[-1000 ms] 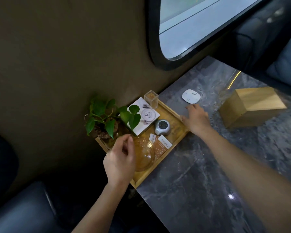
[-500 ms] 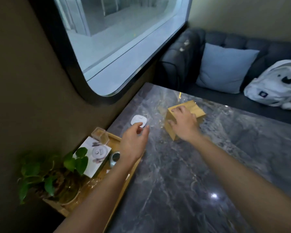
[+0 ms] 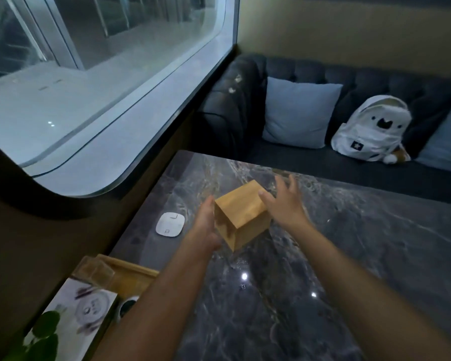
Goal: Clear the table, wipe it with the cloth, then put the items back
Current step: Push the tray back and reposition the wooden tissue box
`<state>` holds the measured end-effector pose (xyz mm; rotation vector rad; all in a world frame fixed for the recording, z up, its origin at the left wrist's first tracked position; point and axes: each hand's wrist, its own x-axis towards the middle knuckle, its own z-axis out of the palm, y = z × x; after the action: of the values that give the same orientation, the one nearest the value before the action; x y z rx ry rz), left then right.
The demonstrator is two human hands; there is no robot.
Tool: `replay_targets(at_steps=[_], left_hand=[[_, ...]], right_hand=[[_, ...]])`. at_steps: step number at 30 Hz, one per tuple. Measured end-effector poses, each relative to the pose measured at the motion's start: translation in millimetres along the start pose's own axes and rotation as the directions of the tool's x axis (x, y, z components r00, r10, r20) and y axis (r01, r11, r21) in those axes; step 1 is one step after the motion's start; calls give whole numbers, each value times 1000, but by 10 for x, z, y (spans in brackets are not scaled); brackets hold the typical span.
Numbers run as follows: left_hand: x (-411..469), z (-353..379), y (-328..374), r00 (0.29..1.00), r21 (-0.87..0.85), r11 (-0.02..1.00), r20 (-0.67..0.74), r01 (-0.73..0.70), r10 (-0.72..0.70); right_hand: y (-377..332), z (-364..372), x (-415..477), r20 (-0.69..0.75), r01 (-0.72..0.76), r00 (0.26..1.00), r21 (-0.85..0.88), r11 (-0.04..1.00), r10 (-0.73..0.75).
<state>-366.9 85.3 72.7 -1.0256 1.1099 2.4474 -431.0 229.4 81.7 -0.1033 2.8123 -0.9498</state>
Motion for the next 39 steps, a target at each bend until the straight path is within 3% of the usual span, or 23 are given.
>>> replay_targets(at_steps=[6,13,16,19,22,24,27,34,37,39], left_hand=[[220,117,-38,973,-2,985,-155,172,-170],[178,155,-80,988,2,999,-144,54,-53],[138,146,-229,981,56,994,-169,-89,98],[127,110,-481,908,134,932,-215,-337,359],[76,-59,-796,747,382,717,-96,-583,658],[0,-178,-1016,701,461,615,21,-640,713],[-19,-316,-1256,706,539,571,62,-619,706],[-53,-310,-1250,721,621,585,-45,-522,691],[-40,-303,-1058,655,675,562,-152,-478,740],[7,-317,-861,606,718,509,-152,-475,781]], right_hand=[[42,173,128,139,-64,989,132,989,46],[100,167,85,152,-118,985,277,954,77],[169,145,6,157,-141,983,350,926,90],[282,140,-142,148,-176,982,497,850,116],[423,196,-297,163,-226,974,586,778,160],[510,293,-411,171,-261,965,602,755,198],[616,453,-561,174,-283,959,603,746,223],[668,554,-613,173,-251,968,608,753,182],[687,599,-655,54,-243,963,603,760,265],[696,633,-718,18,-271,935,679,683,354]])
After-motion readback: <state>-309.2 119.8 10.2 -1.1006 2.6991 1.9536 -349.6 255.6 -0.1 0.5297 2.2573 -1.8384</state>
